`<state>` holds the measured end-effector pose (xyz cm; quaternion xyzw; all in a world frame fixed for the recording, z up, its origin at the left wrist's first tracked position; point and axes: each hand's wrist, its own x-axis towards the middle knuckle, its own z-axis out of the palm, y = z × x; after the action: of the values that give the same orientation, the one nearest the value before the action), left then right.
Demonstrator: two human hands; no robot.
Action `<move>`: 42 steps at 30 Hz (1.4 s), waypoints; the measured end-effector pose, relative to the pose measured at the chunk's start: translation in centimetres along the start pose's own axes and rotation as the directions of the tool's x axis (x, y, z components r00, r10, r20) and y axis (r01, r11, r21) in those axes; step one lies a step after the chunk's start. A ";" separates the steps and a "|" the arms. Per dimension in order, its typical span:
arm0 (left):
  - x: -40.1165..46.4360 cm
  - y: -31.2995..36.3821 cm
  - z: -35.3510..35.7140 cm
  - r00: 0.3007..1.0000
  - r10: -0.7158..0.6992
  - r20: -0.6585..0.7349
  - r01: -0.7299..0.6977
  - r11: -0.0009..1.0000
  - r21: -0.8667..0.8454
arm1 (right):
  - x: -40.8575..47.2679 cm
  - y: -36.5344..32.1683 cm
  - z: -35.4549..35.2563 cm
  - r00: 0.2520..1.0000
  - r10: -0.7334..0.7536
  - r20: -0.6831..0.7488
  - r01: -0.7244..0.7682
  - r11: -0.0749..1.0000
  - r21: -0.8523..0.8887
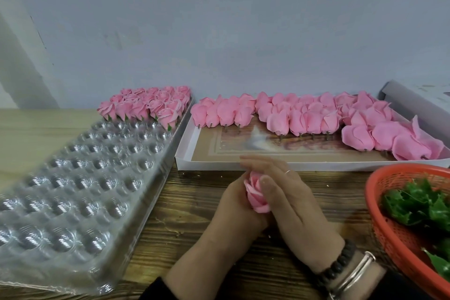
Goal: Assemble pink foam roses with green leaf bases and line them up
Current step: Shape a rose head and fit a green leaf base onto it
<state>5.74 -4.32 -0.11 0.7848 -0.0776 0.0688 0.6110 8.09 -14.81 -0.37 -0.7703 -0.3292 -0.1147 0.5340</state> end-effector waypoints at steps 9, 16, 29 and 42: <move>0.1 -0.3 -0.3 0.979 -0.158 -0.130 0.075 0.868 -0.491 | -0.1 0.9 -0.3 0.988 0.097 -0.117 -0.081 0.988 0.134; 0.1 0.5 0.0 0.960 -0.243 -0.142 0.050 0.642 -0.765 | -0.4 1.0 1.0 0.989 0.150 0.002 -0.149 0.988 -0.035; 0.0 0.4 0.4 0.946 -0.322 -0.035 0.162 0.565 -0.809 | -0.2 0.2 0.9 0.967 0.253 -0.019 -0.250 0.964 0.093; 0.5 -0.3 -0.3 0.943 -0.332 0.038 0.215 0.516 -0.829 | -0.2 -0.2 0.6 0.946 0.313 0.085 -0.323 0.932 0.165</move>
<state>6.26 -3.93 -0.20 0.4045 0.0625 -0.0233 0.9121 7.74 -14.29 -0.53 -0.7658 -0.2244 0.0250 0.6021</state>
